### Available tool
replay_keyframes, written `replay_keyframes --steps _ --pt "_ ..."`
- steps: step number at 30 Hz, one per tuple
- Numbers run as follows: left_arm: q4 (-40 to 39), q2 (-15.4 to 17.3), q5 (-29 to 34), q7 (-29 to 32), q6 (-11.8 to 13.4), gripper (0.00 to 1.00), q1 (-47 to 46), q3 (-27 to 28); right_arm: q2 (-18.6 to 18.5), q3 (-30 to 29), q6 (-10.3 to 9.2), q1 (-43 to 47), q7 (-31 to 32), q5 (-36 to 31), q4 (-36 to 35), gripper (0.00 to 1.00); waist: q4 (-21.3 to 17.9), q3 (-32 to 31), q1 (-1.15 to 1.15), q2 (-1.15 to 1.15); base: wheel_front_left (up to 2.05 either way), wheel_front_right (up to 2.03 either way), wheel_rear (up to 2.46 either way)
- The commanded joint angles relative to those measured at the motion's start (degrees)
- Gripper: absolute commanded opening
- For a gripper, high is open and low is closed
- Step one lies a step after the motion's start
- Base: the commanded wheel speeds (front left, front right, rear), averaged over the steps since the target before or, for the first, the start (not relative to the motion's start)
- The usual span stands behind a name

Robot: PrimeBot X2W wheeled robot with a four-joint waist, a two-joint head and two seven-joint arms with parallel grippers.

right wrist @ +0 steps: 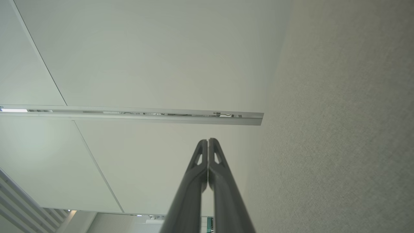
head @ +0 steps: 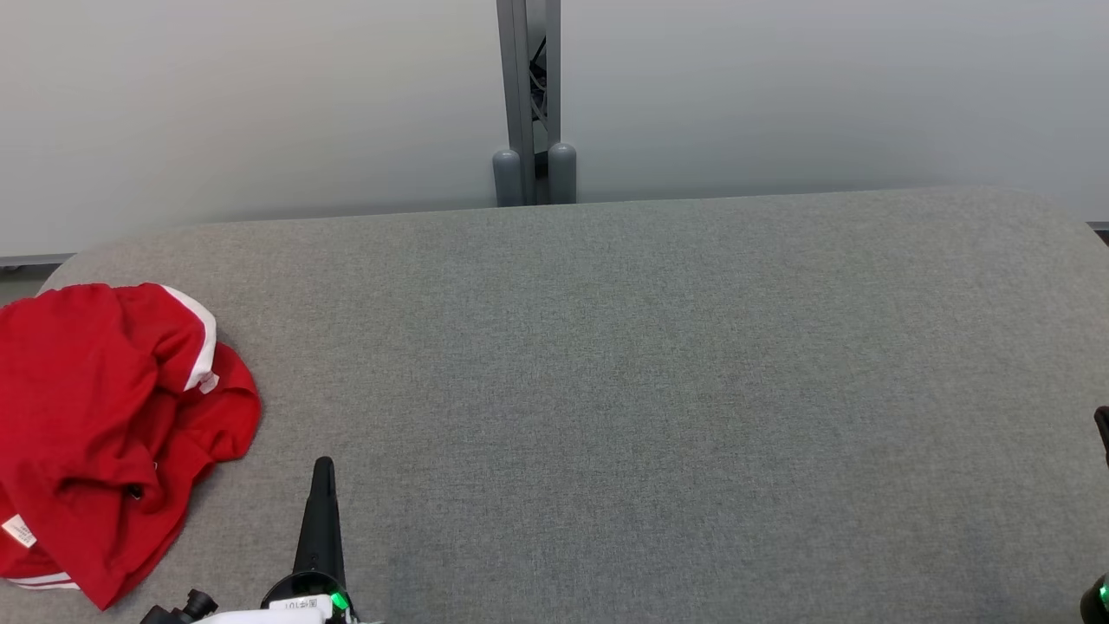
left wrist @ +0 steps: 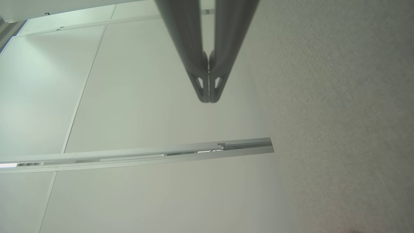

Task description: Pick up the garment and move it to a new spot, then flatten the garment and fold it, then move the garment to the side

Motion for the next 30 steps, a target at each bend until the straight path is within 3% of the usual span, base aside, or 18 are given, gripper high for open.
replay_keyframes --steps 1,5,6,19,30 --pt "-0.2 0.2 0.0 -0.2 -0.3 0.00 0.5 0.2 -0.3 -0.1 0.00 -0.3 0.2 0.2 0.1 0.00 0.0 0.0 0.00 0.00 0.00 0.00 0.00" --pt "-0.2 0.2 0.0 -0.2 -0.3 0.00 0.5 0.2 -0.3 -0.1 0.00 -0.3 0.2 0.2 0.1 0.00 0.0 0.0 0.00 0.00 0.00 0.00 0.00" --pt "0.0 0.0 0.0 0.0 0.0 1.00 0.0 0.0 0.0 0.0 0.00 0.0 0.0 0.0 0.0 1.00 0.0 0.0 0.00 0.00 0.00 0.00 0.00" --pt "1.5 0.4 0.3 0.9 0.1 1.00 -2.9 0.4 0.7 5.8 0.00 0.4 -7.9 -3.6 -0.7 1.00 0.0 0.0 0.00 0.00 0.00 0.00 0.00" --pt "0.1 2.0 7.1 0.0 0.0 1.00 -6.2 2.0 -0.1 10.5 0.00 -0.6 -14.8 -17.9 -4.5 1.00 -0.1 0.1 0.00 0.00 0.00 0.00 0.00"
